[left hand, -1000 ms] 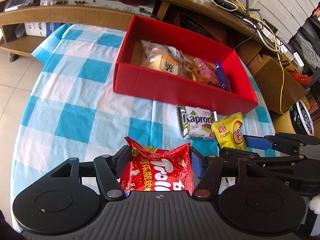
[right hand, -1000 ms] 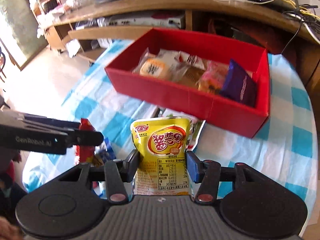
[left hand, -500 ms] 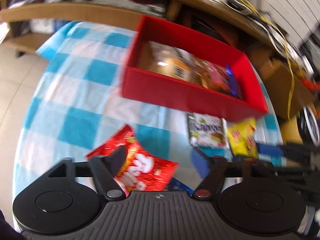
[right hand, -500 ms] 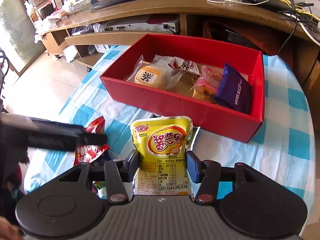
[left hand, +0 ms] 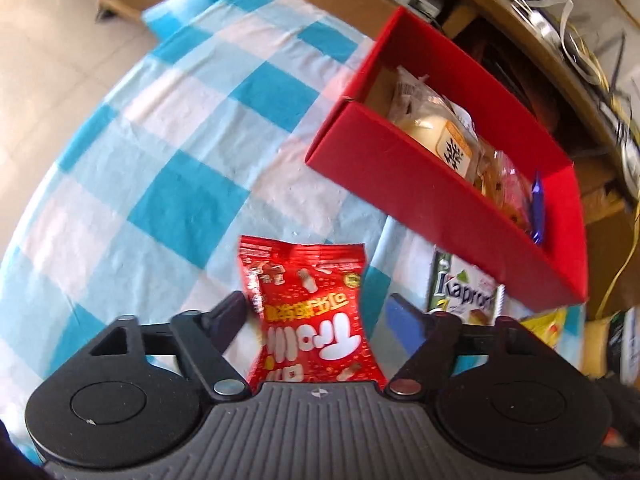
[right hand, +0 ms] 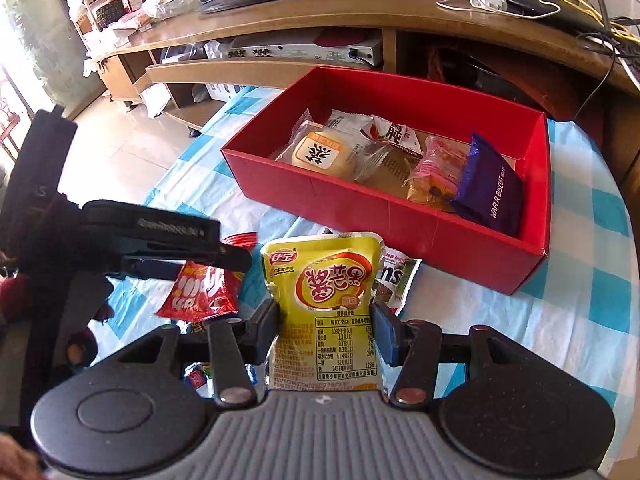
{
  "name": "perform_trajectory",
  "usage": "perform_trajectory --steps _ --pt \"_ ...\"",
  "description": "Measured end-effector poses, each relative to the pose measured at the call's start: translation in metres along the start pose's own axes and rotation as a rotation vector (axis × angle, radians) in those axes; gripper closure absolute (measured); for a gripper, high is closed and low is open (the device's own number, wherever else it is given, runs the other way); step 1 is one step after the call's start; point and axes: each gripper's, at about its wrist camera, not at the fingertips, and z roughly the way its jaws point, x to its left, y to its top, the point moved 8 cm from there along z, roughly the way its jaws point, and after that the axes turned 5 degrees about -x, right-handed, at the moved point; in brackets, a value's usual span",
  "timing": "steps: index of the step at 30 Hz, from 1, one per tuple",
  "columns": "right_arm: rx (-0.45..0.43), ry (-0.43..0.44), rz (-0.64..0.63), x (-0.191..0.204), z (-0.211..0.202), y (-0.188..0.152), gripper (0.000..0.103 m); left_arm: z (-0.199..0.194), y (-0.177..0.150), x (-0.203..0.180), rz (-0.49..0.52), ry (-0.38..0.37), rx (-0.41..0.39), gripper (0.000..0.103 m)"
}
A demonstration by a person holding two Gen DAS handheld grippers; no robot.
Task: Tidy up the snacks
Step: 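Carry the Trolli packet and yellow packet toward the red box with both grippers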
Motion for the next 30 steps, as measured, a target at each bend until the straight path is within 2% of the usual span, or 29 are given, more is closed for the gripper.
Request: perform_trajectory --steps 1,7,20,30 --pt "-0.001 -0.001 0.001 -0.001 0.000 0.000 0.045 0.000 -0.001 -0.003 0.053 0.018 -0.008 0.039" --pt "-0.017 -0.006 0.012 -0.004 -0.005 0.003 0.045 -0.002 -0.005 -0.018 0.193 0.027 -0.030 0.045" --pt "-0.059 -0.015 0.042 -0.011 -0.015 0.013 0.045 -0.028 -0.003 -0.046 0.229 -0.068 -0.076 0.046" --pt "-0.101 -0.027 0.078 -0.020 -0.018 0.031 0.045 -0.041 0.010 -0.072 0.299 -0.087 -0.149 0.046"
